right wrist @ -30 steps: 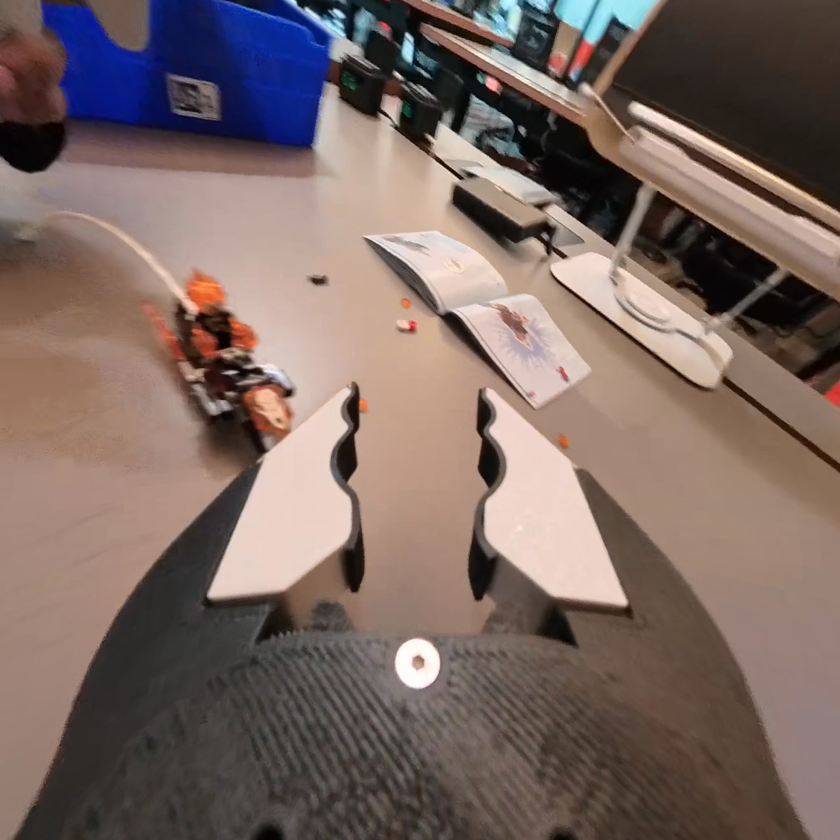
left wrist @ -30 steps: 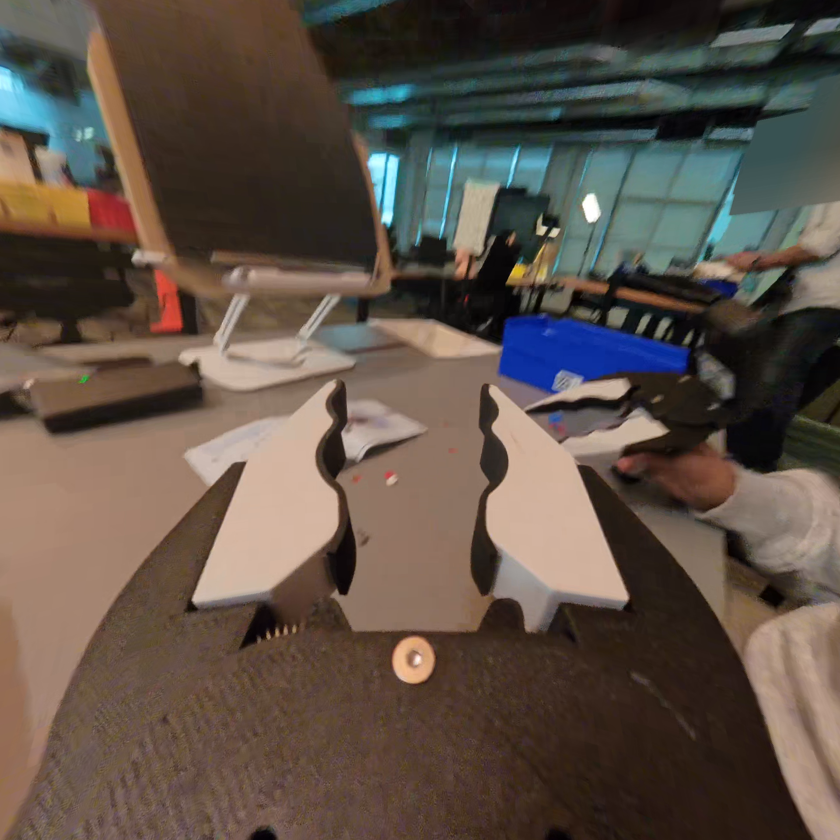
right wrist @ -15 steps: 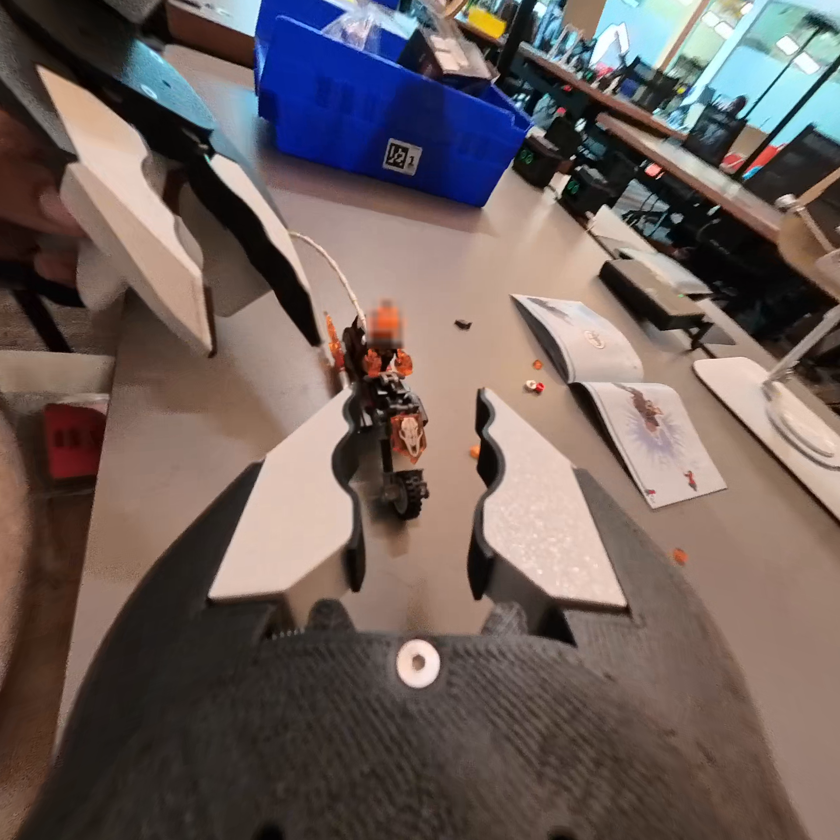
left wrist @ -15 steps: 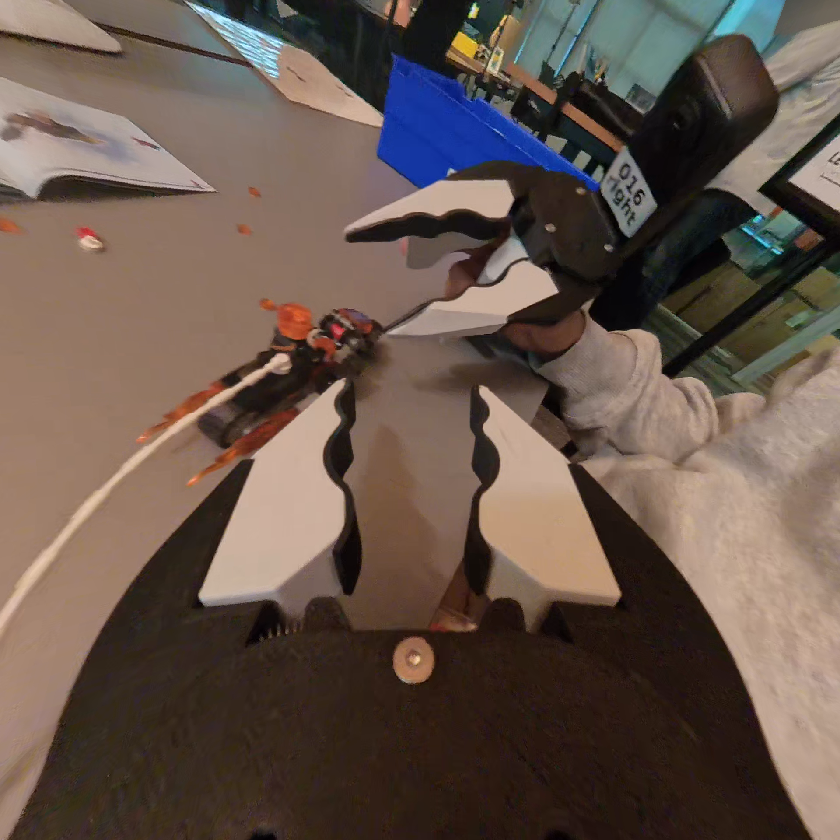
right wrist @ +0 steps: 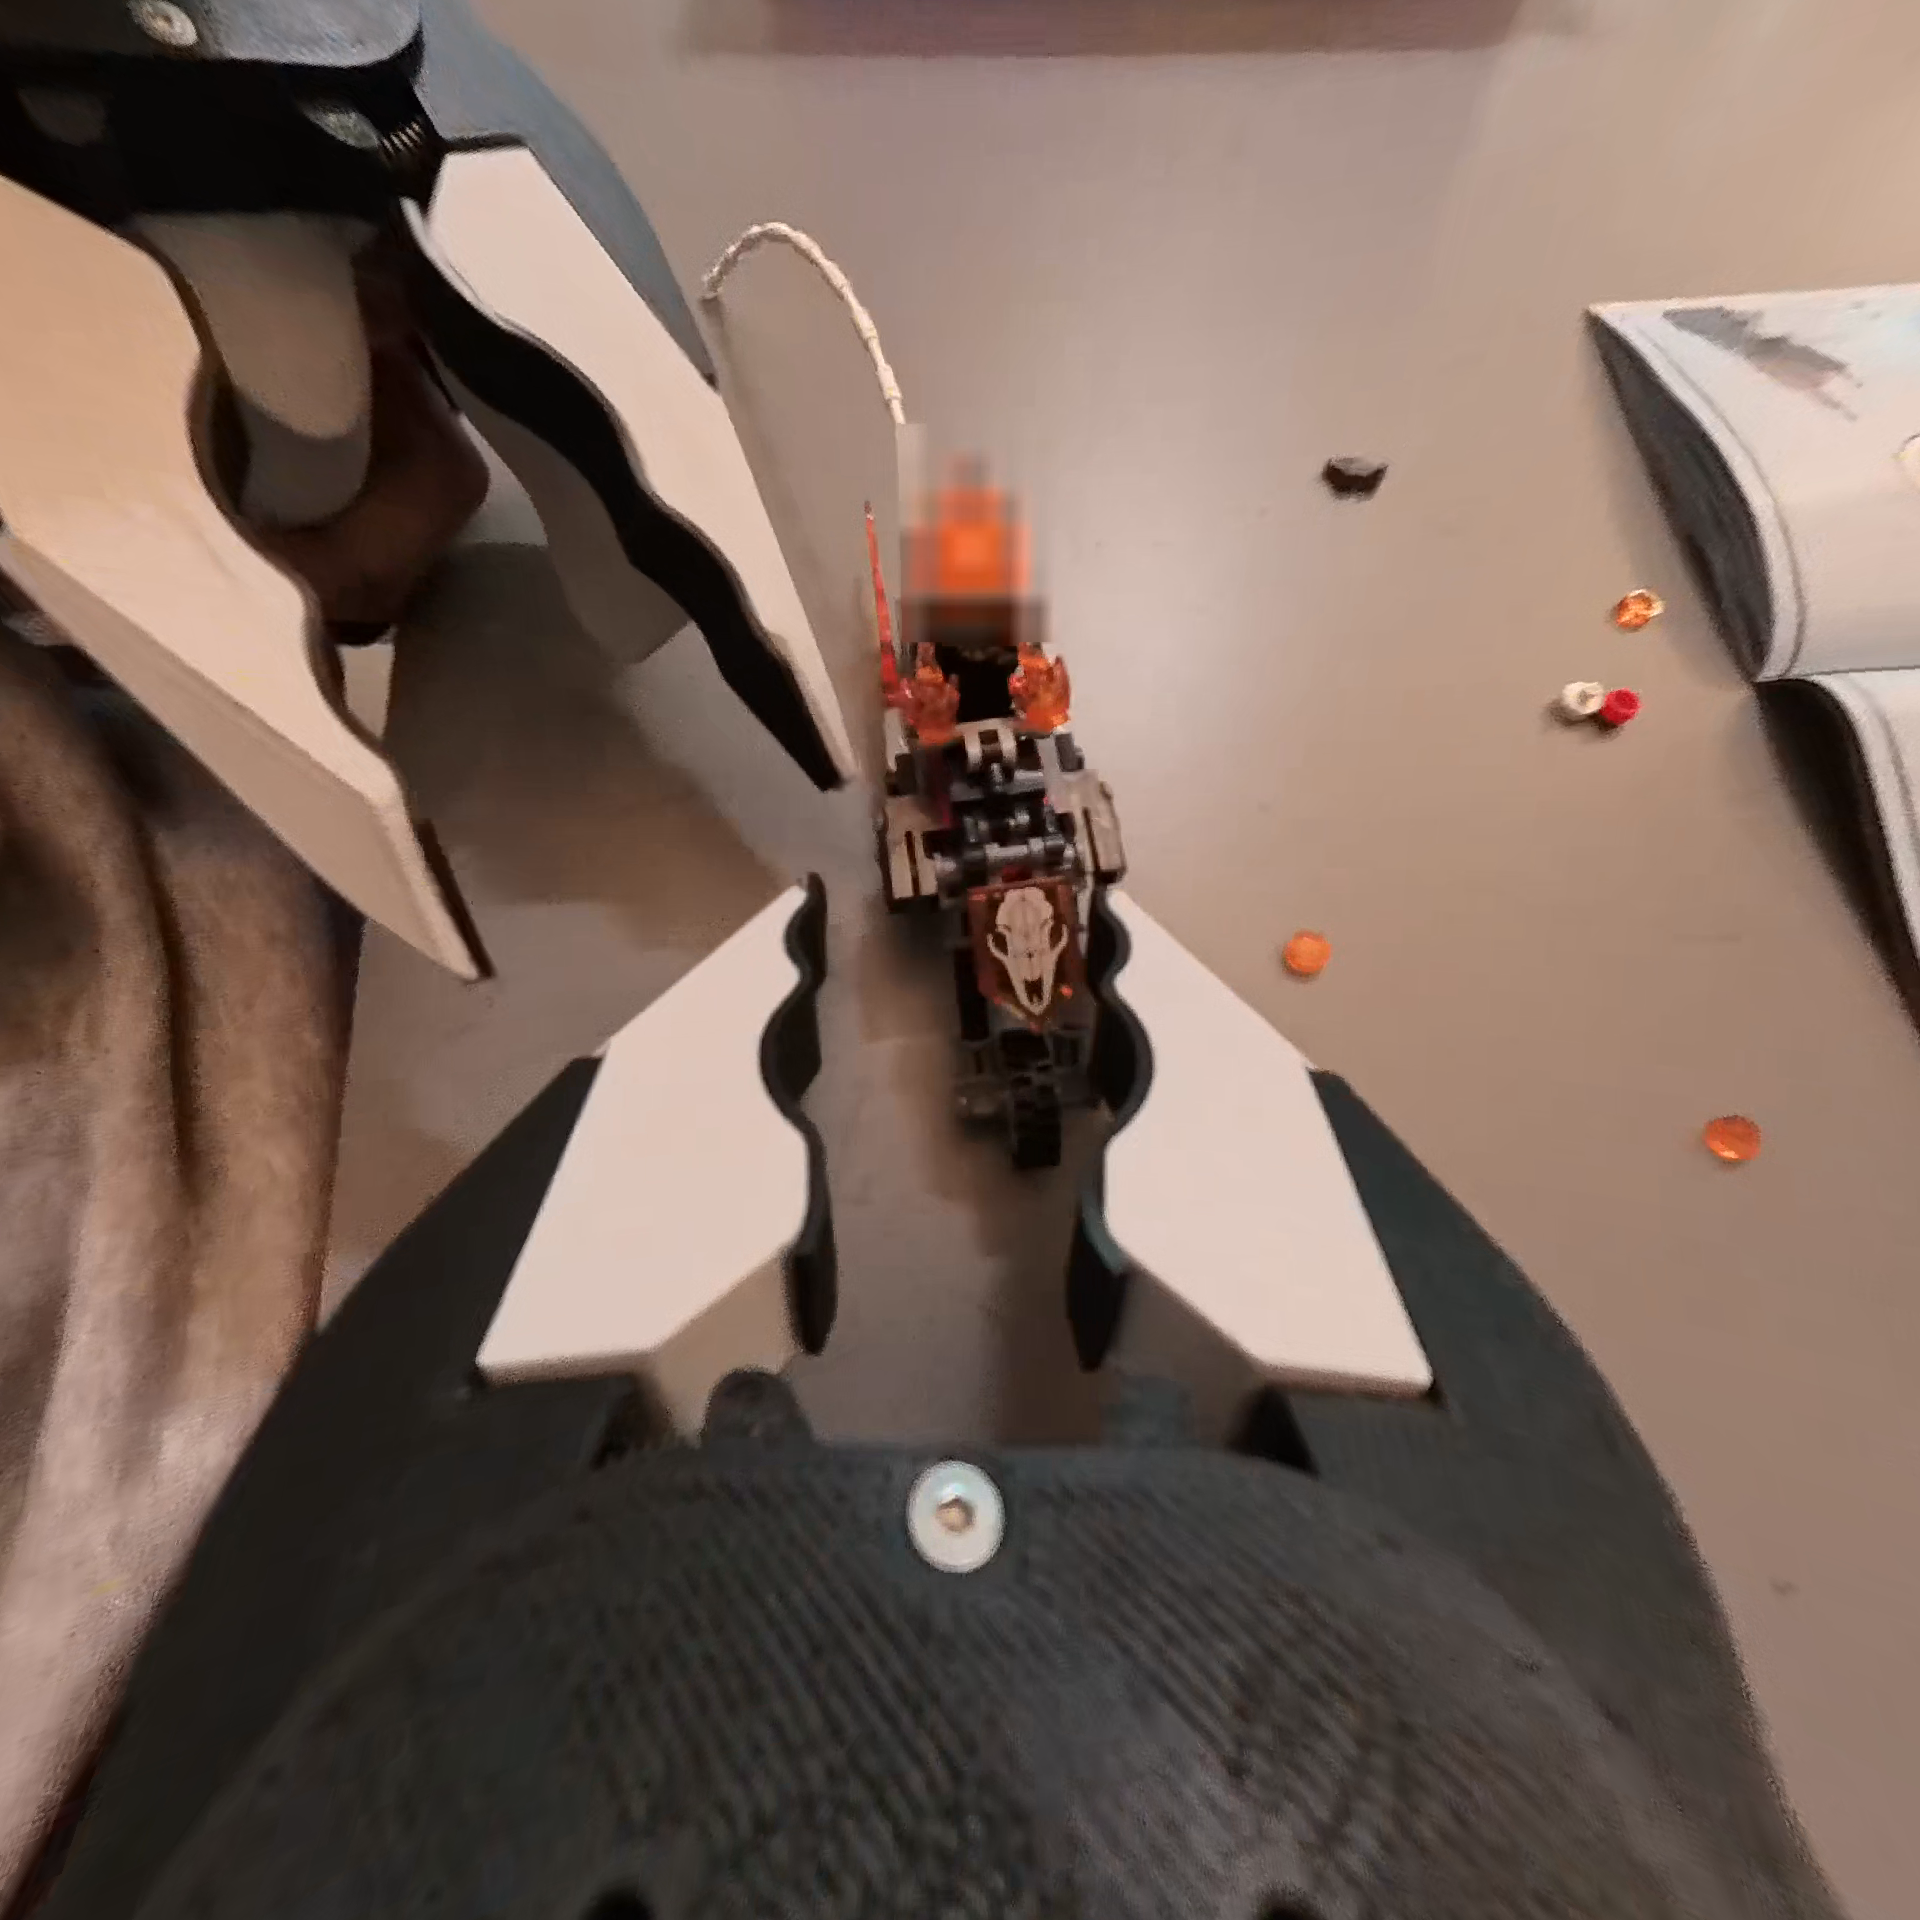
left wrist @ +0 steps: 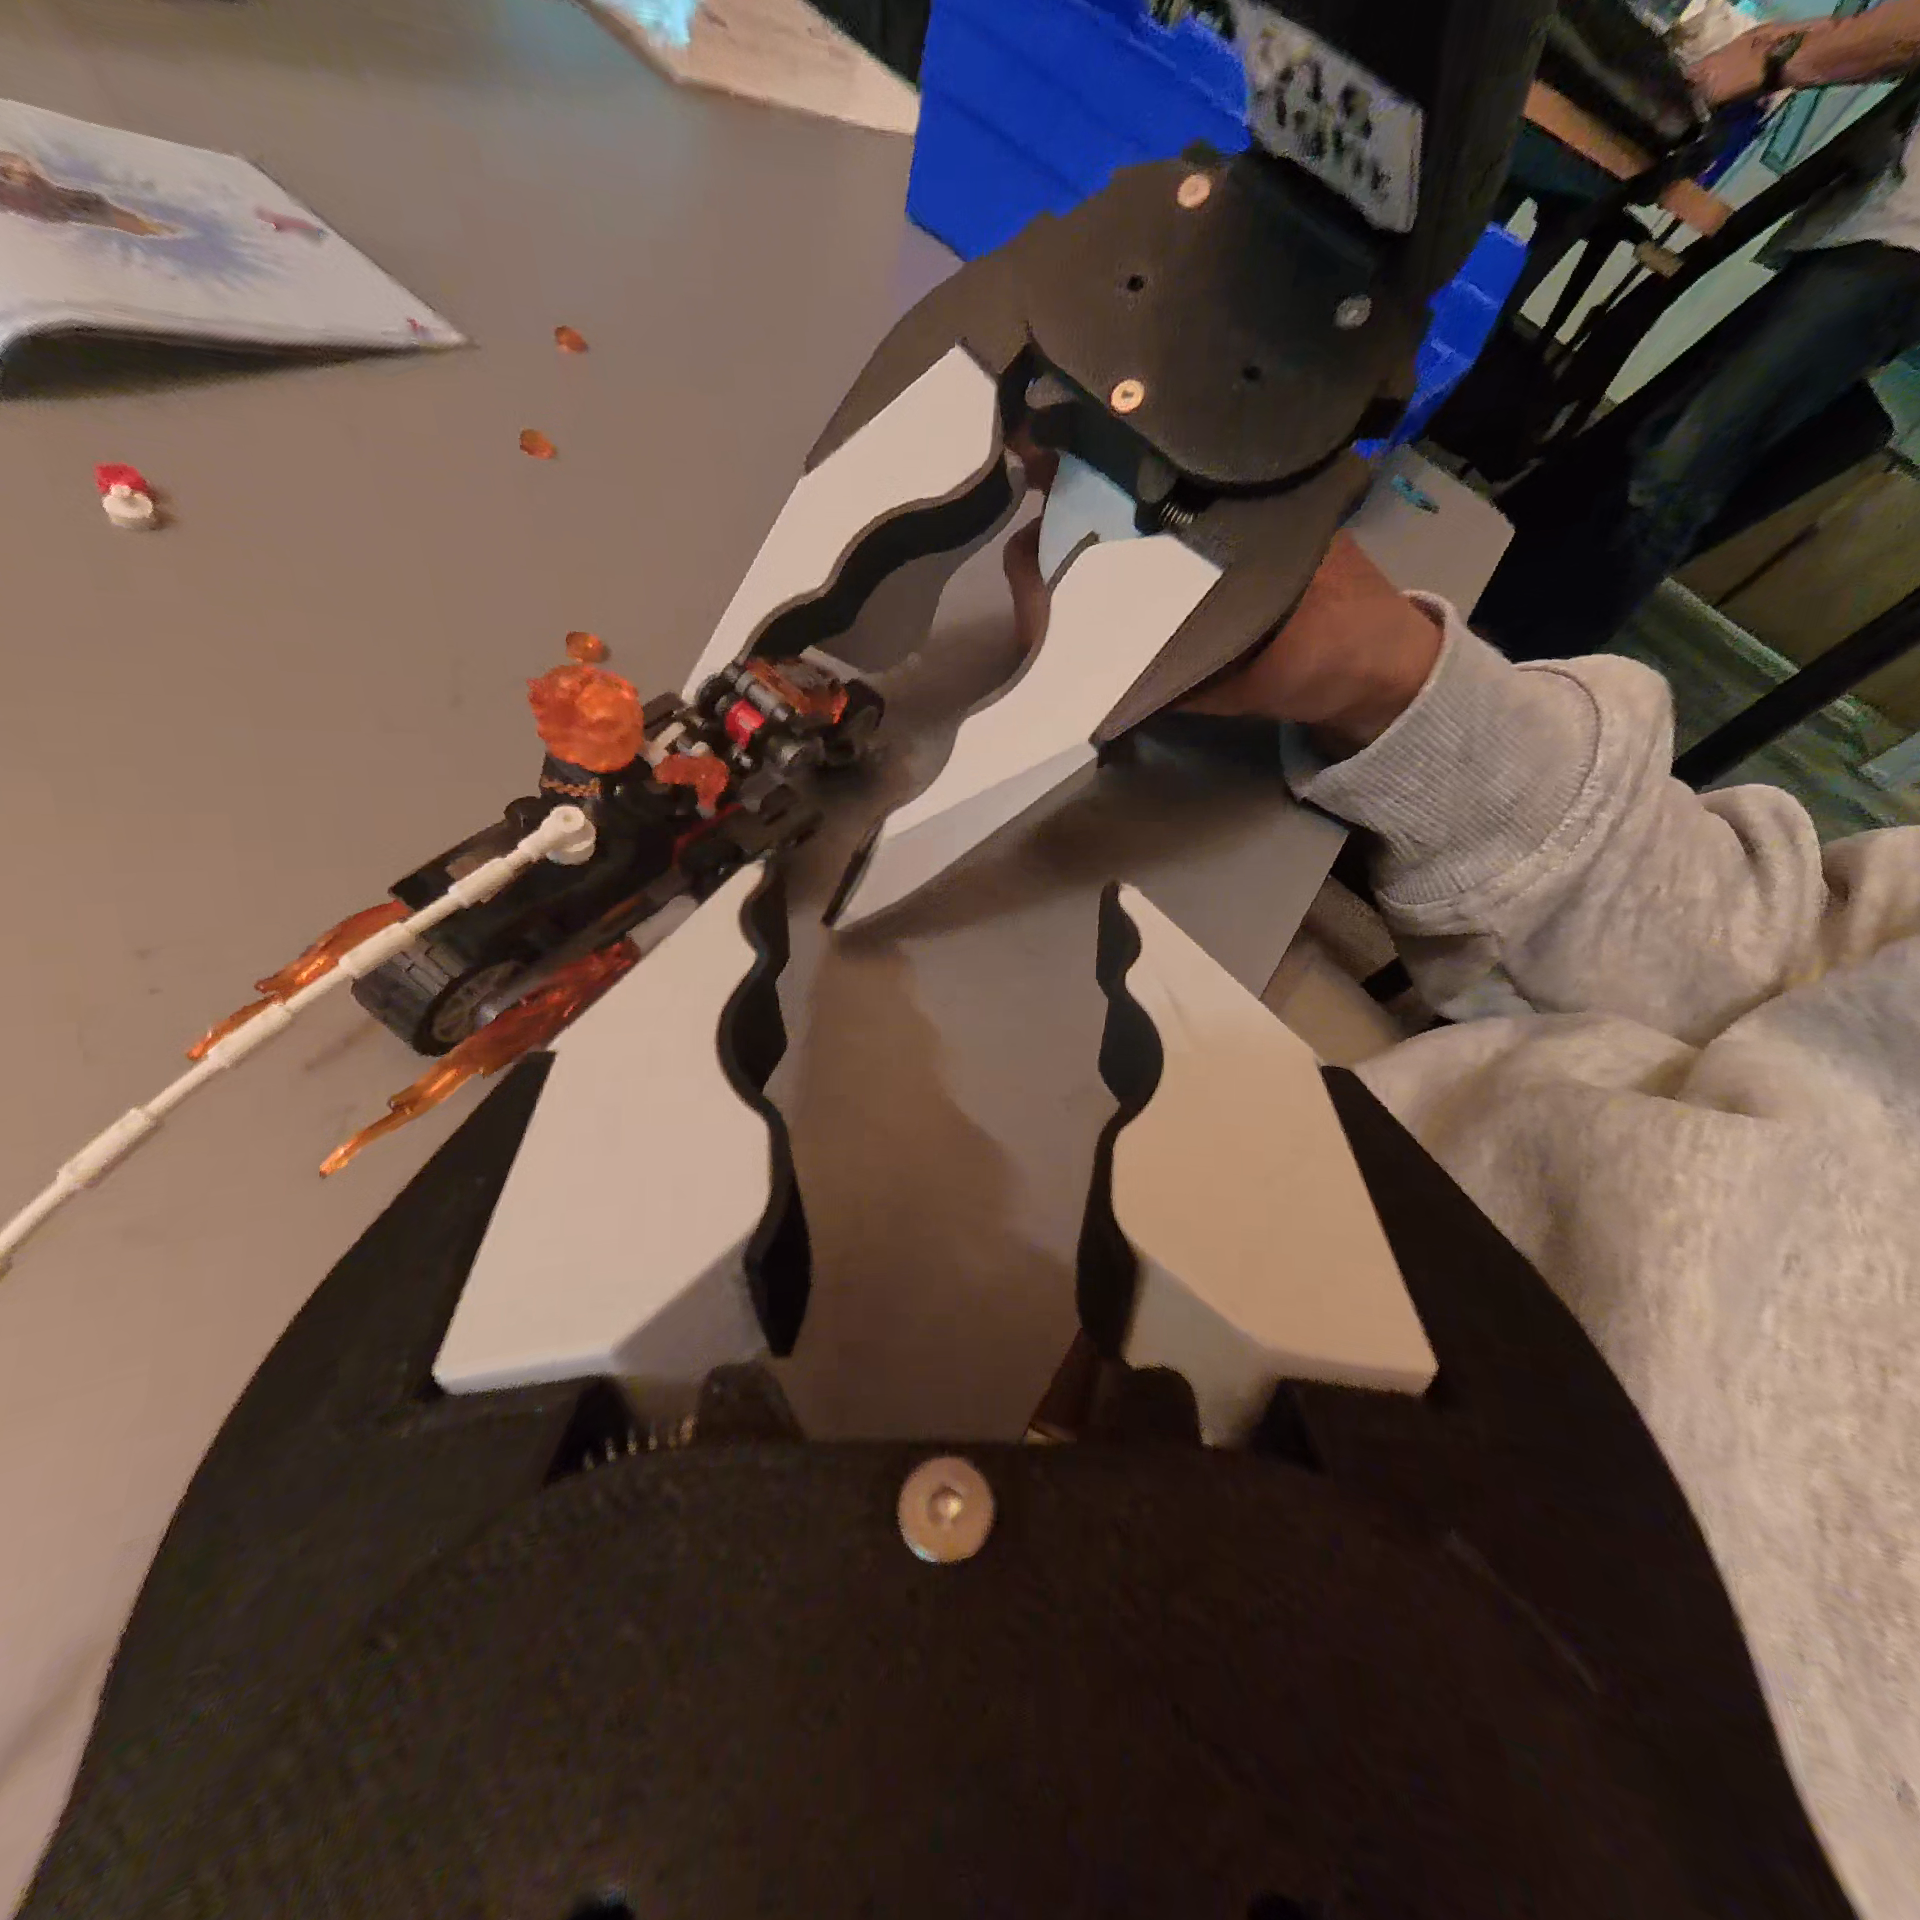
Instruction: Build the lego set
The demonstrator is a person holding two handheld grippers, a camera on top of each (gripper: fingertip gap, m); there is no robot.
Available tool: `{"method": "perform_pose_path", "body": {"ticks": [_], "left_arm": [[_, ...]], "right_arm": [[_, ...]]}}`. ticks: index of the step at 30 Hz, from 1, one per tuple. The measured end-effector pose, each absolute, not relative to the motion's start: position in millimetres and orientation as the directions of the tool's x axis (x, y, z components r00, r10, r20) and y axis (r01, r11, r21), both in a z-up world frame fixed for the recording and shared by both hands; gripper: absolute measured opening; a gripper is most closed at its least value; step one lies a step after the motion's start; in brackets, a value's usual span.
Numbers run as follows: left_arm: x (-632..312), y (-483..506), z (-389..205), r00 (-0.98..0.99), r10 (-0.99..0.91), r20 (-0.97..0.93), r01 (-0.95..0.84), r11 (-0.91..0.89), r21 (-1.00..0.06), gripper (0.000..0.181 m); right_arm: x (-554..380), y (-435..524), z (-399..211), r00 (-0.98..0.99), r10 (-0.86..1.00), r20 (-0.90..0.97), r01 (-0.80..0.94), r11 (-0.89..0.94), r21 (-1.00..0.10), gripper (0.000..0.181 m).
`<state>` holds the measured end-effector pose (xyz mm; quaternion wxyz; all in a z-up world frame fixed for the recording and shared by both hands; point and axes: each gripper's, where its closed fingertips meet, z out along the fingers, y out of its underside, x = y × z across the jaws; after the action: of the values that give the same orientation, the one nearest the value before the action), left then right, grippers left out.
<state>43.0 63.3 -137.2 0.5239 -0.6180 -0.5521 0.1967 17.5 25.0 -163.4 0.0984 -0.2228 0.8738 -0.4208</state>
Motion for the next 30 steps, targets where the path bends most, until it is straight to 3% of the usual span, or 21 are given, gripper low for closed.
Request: {"method": "perform_pose_path", "body": {"ticks": [6,9,12,16,20,23,28,30], "left_arm": [[52,49,-105,0.336,0.930,0.147,0.317,0.036,-0.948,0.056],[52,10,-93,0.233,0.971,-0.047,0.327,-0.124,-0.937,0.071],[49,-17,-101,0.241,0.951,-0.195,0.454,-0.288,-0.843,0.077],[38,-10,-129,0.488,0.837,-0.248,0.568,-0.520,-0.638,0.077],[19,20,-139,0.663,0.740,-0.117,0.535,-0.577,-0.618,0.078],[21,25,-157,0.711,0.703,0.017,0.603,-0.598,-0.528,0.063],[20,15,-168,0.703,0.711,-0.015,0.610,-0.614,-0.500,0.038],[22,12,-168,0.693,0.721,0.013,0.623,-0.590,-0.514,0.038]], "right_arm": [[-6,25,-140,-0.932,-0.314,0.182,-0.310,0.428,-0.849,0.064],[-23,32,-124,-0.943,-0.185,0.276,-0.326,0.357,-0.876,0.064],[-29,39,-103,-0.918,-0.061,0.391,-0.394,0.236,-0.888,0.058],[-24,52,-79,-0.830,0.093,0.551,-0.545,0.076,-0.835,0.046],[-19,62,-69,-0.754,0.188,0.630,-0.639,0.012,-0.769,0.043],[-19,63,-70,-0.758,0.182,0.627,-0.636,0.012,-0.772,0.044],[-15,63,-71,-0.758,0.166,0.631,-0.639,0.003,-0.769,0.044],[-13,61,-74,-0.744,0.156,0.650,-0.656,0.016,-0.755,0.044]]}}
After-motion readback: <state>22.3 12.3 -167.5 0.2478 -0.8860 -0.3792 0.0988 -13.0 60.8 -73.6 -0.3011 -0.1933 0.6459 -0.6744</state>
